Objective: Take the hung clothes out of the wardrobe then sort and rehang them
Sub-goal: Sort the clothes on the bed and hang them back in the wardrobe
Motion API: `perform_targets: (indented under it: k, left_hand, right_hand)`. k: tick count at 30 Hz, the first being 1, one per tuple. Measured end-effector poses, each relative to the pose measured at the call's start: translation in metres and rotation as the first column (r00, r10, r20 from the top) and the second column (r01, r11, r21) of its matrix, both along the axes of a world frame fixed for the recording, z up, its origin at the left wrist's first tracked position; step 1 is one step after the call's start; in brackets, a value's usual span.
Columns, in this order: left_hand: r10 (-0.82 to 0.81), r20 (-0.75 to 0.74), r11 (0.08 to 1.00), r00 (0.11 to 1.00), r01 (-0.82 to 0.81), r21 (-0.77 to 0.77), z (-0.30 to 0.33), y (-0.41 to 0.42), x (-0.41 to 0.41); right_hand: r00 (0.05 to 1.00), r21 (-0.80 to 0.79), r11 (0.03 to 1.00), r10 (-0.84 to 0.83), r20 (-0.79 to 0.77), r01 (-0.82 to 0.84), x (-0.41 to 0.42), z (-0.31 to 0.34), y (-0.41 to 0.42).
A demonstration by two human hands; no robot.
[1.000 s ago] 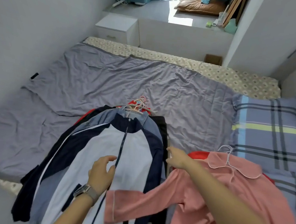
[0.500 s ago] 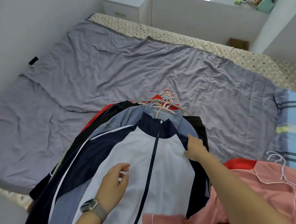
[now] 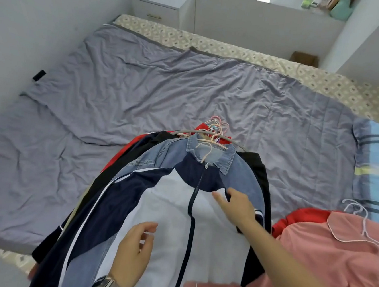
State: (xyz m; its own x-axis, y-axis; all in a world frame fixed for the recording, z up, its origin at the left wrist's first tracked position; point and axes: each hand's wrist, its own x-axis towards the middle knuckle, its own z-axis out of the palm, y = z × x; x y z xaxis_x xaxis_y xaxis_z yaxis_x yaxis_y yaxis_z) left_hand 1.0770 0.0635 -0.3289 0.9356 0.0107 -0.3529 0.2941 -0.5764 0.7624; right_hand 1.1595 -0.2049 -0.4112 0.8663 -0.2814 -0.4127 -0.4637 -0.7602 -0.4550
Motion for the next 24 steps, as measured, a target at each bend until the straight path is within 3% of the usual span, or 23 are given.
perform_targets:
  k: [3, 7, 9, 11, 13, 15, 17, 24]
  left_hand:
    - [0.050, 0.111, 0.999, 0.992, -0.049, -0.012, 0.017, -0.010, -0.002]
    - [0.099, 0.349, 0.992, 0.932, -0.120, 0.040, 0.042, -0.016, -0.009]
    - [0.131, 0.466, 0.981, 0.875, -0.183, 0.068, 0.059, -0.020, -0.014]
    - [0.061, 0.540, 0.974, 0.839, -0.169, 0.152, 0.074, -0.023, -0.021]
    - [-0.086, 0.494, 0.951, 0.865, -0.076, 0.300, 0.085, -0.026, -0.031]
    - [-0.135, 0.392, 0.936, 0.910, -0.012, 0.351, 0.100, -0.036, -0.048]
    - [-0.102, 0.373, 0.946, 0.922, -0.026, 0.322, 0.119, -0.053, -0.073]
    - [0.066, 0.518, 0.951, 0.853, -0.211, 0.225, 0.162, -0.111, -0.176]
  right_hand:
    - [0.988, -0.005, 0.999, -0.050, 0.145, 0.051, -0.040, 0.026, 0.011]
    - [0.969, 0.036, 0.996, 0.071, 0.237, -0.082, -0.097, 0.059, 0.006]
    - [0.954, 0.090, 0.991, 0.074, 0.290, -0.104, -0.122, 0.083, -0.004]
    - [0.942, 0.190, 0.974, 0.057, 0.332, -0.126, -0.143, 0.110, -0.019]
    - [0.929, 0.294, 0.945, 0.028, 0.368, -0.145, -0.163, 0.138, -0.036]
    - [0.920, 0.350, 0.926, -0.008, 0.392, -0.141, -0.183, 0.160, -0.054]
    - [0.912, 0.360, 0.923, -0.023, 0.409, -0.139, -0.203, 0.179, -0.070]
    - [0.875, 0.332, 0.915, 0.044, 0.482, -0.228, -0.282, 0.230, -0.121]
